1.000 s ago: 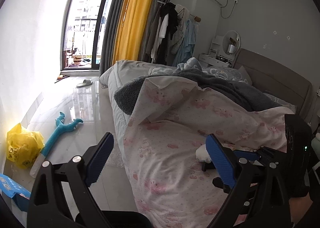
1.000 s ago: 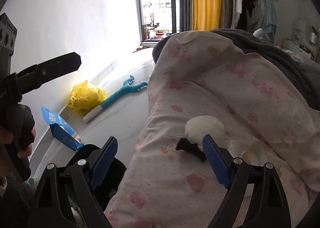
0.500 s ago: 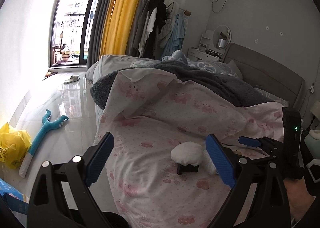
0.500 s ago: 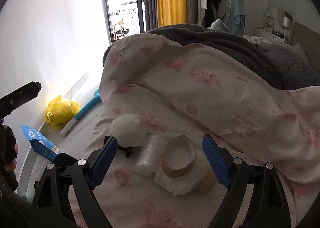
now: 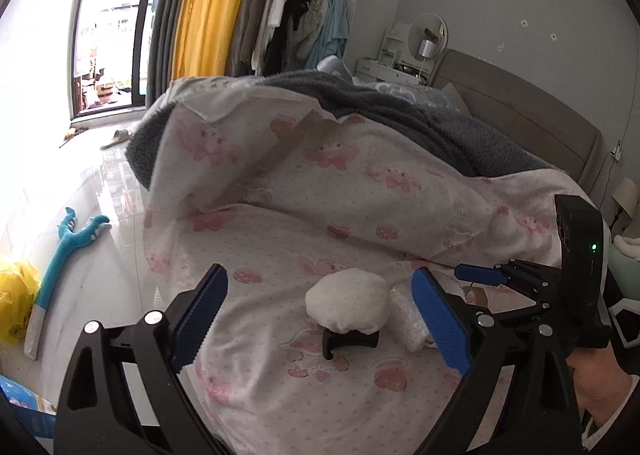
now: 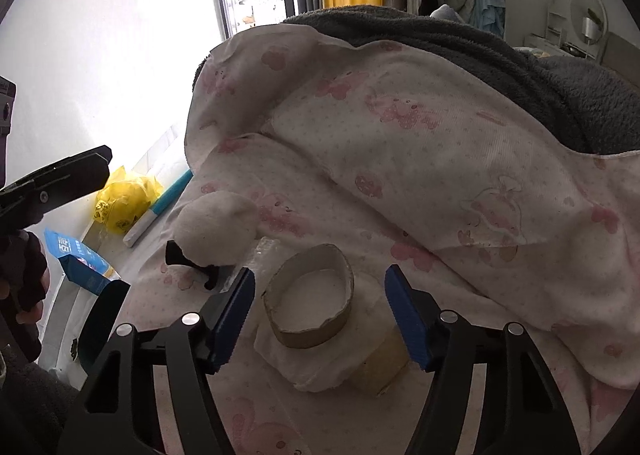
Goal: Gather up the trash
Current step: 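Close the left tool on the white tissue ball while the right tool grasps the brown tape core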
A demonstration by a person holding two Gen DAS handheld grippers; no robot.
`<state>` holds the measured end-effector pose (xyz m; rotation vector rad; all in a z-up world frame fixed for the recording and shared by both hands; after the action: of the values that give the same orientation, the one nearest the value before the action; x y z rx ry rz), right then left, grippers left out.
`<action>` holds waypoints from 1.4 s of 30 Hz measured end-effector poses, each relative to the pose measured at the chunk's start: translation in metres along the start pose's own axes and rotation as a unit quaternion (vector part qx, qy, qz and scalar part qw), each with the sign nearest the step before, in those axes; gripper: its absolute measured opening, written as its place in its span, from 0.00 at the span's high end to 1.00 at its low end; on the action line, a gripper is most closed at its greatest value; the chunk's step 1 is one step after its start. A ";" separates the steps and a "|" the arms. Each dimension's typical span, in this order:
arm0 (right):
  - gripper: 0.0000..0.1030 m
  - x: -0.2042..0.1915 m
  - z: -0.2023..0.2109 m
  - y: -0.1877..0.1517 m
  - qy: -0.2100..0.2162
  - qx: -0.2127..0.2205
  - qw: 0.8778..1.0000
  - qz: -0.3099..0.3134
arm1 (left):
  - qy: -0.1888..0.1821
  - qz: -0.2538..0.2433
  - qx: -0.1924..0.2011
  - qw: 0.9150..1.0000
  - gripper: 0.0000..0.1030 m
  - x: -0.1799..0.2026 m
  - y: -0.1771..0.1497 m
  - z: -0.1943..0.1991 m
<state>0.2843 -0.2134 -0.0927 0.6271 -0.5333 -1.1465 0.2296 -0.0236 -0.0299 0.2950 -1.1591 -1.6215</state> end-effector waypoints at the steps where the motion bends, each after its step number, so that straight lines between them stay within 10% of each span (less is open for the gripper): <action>1: 0.35 0.001 -0.001 0.000 0.006 -0.002 1.000 -0.002 | 0.000 0.002 -0.004 1.000 0.08 -0.001 -0.001 -0.004; 17: 0.54 -0.004 -0.007 0.001 0.015 -0.028 0.999 0.003 | -0.027 0.026 -0.048 0.998 0.22 0.002 -0.016 -0.046; 42: 0.55 -0.011 0.042 0.013 0.018 0.023 0.999 -0.035 | -0.046 -0.005 -0.038 0.998 0.61 0.017 -0.027 -0.027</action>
<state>0.2604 -0.2067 -0.0542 0.7088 -0.5118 -1.1885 0.2255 -0.0533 -0.0588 0.1798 -1.1629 -1.6991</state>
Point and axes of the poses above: each gripper's, at about its wrist camera, not at the fingertips, and z roughly against the way its jaws point, x to its right, y to its top, the point moved 2 cm from there along -z, roughly the way its jaws point, and after that the axes turned 13 degrees about -y, right-handed, at the moved point
